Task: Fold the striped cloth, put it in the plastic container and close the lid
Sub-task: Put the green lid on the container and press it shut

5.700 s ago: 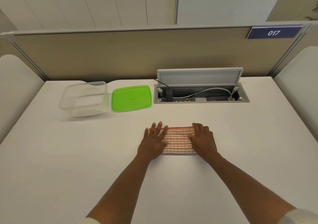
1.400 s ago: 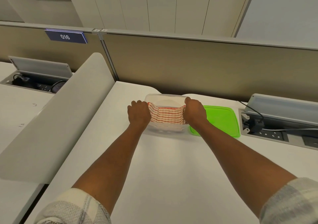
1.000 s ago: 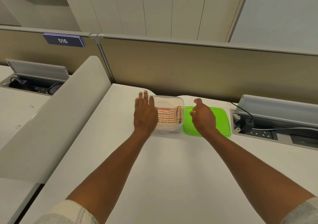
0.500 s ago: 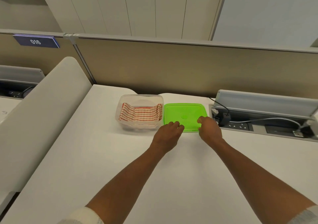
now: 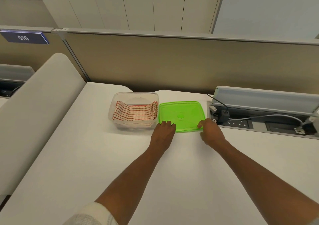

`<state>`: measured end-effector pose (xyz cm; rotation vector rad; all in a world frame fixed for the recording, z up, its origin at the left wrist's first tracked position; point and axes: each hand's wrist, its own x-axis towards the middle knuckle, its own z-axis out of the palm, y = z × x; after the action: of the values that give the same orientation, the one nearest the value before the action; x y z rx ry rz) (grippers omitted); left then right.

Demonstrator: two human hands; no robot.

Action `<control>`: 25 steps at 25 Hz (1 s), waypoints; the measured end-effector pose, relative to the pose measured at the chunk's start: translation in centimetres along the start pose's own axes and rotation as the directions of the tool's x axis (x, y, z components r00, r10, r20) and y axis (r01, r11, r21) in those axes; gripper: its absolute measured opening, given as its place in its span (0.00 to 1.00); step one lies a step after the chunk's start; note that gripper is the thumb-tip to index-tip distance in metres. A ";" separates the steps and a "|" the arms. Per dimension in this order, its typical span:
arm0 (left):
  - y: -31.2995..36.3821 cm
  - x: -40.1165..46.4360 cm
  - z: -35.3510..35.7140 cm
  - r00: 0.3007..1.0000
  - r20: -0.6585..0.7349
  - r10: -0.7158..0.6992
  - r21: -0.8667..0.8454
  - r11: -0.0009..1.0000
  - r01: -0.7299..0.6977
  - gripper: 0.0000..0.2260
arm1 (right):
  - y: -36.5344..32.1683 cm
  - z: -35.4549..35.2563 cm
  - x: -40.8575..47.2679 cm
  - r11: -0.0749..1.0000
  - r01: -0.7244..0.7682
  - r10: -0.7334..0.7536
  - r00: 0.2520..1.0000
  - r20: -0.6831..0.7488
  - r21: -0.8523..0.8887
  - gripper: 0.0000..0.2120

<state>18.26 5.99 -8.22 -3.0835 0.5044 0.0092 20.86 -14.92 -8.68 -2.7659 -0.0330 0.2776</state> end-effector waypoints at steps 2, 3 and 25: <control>0.1 0.0 -0.1 1.000 -0.006 0.024 0.011 1.000 -0.024 0.12 | -0.1 -0.2 -0.4 1.000 -0.003 0.003 1.000 0.010 -0.022 0.15; 0.2 -0.2 -0.2 0.999 -0.019 0.039 0.018 0.999 -0.039 0.12 | -0.2 -0.3 -0.6 1.000 -0.007 0.007 1.000 0.014 -0.027 0.15; -2.9 -4.0 -9.8 0.852 -0.207 -0.481 -0.905 0.424 0.019 0.06 | -1.9 -9.6 -6.8 0.885 0.199 -0.016 0.916 -0.401 0.420 0.09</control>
<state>15.43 9.85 1.69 -4.2153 -0.1012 -0.6951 16.09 -16.90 2.04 -2.2883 -0.0202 -0.2692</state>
